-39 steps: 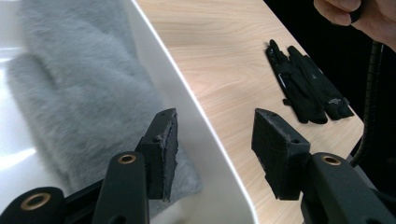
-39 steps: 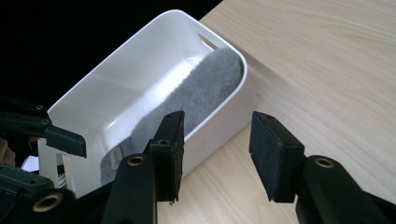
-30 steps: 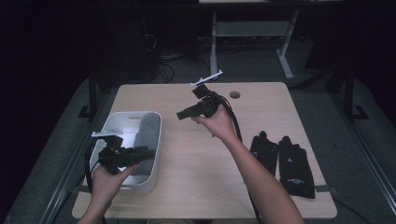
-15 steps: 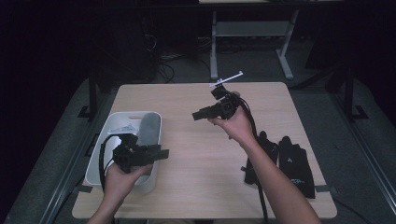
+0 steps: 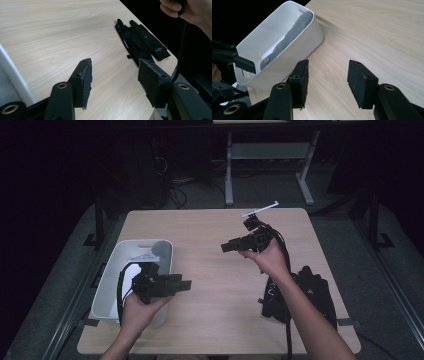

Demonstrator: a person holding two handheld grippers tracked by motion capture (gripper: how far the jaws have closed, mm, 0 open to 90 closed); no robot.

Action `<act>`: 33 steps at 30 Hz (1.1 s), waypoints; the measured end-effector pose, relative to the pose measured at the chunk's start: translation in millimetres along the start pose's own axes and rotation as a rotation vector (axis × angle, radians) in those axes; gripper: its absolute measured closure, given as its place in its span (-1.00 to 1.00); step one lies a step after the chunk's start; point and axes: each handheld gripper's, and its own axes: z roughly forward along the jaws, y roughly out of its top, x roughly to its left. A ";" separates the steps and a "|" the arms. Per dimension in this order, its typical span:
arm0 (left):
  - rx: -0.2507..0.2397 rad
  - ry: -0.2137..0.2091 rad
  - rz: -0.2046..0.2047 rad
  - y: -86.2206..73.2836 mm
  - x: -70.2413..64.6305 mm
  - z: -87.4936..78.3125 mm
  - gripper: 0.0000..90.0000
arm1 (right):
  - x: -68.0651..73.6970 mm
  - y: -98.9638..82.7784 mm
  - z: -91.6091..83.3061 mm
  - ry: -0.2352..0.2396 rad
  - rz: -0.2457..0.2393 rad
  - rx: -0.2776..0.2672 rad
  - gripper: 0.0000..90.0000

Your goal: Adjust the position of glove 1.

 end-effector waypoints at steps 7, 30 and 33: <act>0.005 -0.020 0.010 3.6 -5.9 9.3 -0.03 | -5.9 -10.1 -14.6 -0.007 0.011 -0.010 0.11; 0.045 -0.062 0.044 12.0 -25.3 44.6 -0.13 | -32.7 -57.6 -60.8 -0.038 0.071 -0.054 0.10; 0.048 -0.068 0.053 13.3 -28.5 48.6 -0.13 | -35.8 -64.8 -65.3 -0.049 0.080 -0.051 0.10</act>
